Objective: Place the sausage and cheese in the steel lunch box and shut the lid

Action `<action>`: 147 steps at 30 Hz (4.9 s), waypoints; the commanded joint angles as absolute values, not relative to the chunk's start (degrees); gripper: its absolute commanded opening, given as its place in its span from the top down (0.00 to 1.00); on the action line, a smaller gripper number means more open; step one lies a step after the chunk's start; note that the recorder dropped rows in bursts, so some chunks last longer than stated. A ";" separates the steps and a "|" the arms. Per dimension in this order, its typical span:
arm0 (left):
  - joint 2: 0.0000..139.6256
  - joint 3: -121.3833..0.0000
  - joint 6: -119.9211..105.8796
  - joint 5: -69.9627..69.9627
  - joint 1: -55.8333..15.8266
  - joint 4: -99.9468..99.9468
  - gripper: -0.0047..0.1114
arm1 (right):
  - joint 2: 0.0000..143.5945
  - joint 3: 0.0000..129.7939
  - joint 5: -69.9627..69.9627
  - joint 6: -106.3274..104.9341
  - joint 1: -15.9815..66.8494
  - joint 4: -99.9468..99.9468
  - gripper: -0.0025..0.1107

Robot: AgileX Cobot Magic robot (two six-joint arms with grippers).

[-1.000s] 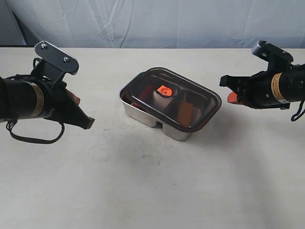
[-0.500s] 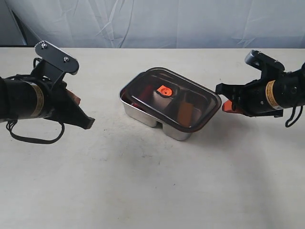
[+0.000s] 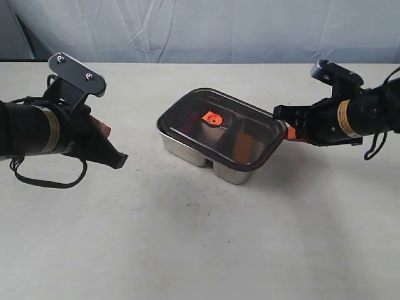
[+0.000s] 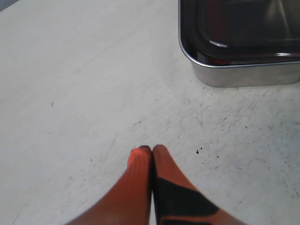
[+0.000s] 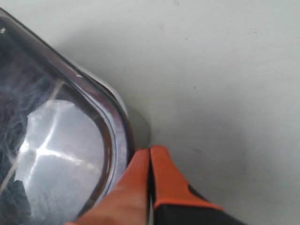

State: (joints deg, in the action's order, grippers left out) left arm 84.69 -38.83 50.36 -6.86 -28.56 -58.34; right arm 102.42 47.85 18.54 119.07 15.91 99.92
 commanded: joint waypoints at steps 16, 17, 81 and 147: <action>84.81 -39.04 50.30 -6.40 -28.38 -58.83 0.96 | 105.02 50.15 19.14 120.53 16.06 99.95 0.98; 84.81 -39.04 50.30 -6.40 -28.38 -58.83 0.96 | 105.02 50.68 19.35 120.53 16.06 99.95 0.98; 84.81 -39.04 50.30 -11.57 -25.82 -58.50 0.96 | 101.57 45.95 25.45 120.53 16.05 99.95 0.98; 119.93 -73.87 96.19 46.87 -15.05 -97.86 0.96 | 107.98 59.07 20.41 120.51 24.06 99.95 0.98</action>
State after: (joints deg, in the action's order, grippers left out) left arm 120.09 -73.51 95.87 47.02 -14.89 -97.61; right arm 108.28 58.82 22.48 119.10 24.17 99.92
